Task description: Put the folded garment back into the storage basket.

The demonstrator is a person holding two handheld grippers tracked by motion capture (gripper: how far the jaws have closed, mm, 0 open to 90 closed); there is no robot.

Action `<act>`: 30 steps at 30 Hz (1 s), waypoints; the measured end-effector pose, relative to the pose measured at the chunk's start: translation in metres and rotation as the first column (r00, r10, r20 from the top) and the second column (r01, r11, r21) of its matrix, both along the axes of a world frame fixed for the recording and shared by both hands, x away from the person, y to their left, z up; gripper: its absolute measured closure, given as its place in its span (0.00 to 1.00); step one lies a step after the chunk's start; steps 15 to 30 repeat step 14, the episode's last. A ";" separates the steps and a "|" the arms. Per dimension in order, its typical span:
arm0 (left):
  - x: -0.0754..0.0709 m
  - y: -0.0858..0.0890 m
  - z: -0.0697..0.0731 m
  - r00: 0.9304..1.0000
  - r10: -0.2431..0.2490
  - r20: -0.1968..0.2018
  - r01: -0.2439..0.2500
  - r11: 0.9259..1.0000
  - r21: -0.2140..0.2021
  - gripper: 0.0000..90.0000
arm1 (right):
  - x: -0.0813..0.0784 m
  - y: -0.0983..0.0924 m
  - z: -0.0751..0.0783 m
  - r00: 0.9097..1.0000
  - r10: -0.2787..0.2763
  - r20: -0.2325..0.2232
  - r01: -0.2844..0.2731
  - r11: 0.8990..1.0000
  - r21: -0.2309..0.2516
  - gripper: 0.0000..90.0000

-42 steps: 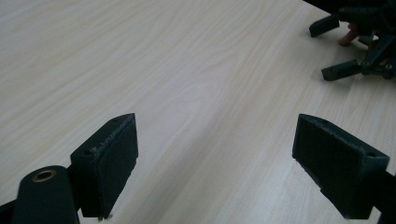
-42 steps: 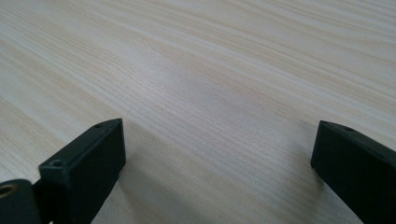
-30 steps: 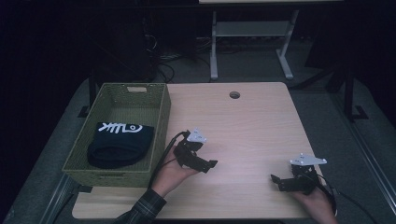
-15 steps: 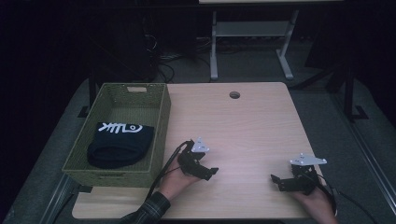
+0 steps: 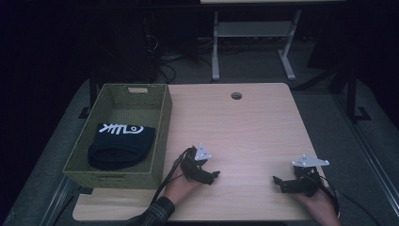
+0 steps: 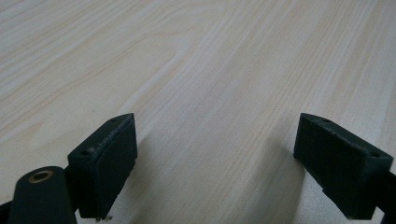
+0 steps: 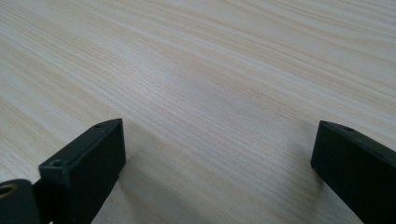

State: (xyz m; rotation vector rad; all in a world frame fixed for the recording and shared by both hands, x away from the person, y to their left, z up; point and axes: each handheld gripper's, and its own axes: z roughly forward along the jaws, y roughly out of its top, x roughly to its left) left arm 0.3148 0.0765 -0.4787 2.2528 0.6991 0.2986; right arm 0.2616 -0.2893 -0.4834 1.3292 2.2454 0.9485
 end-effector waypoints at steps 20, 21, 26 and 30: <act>0.001 0.000 0.000 1.000 -0.011 -0.002 0.011 1.000 0.000 0.14 | 0.000 0.000 0.000 1.000 0.000 0.000 0.000 1.000 0.000 0.03; 0.001 0.000 0.000 1.000 -0.011 -0.002 0.011 1.000 0.000 0.14 | 0.000 0.000 0.000 1.000 0.000 0.000 0.000 1.000 0.000 0.03; 0.001 0.000 0.000 1.000 -0.011 -0.002 0.011 1.000 0.000 0.14 | 0.000 0.000 0.000 1.000 0.000 0.000 0.000 1.000 0.000 0.03; 0.001 0.000 0.000 1.000 -0.011 -0.002 0.011 1.000 0.000 0.14 | 0.000 0.000 0.000 1.000 0.000 0.000 0.000 1.000 0.000 0.03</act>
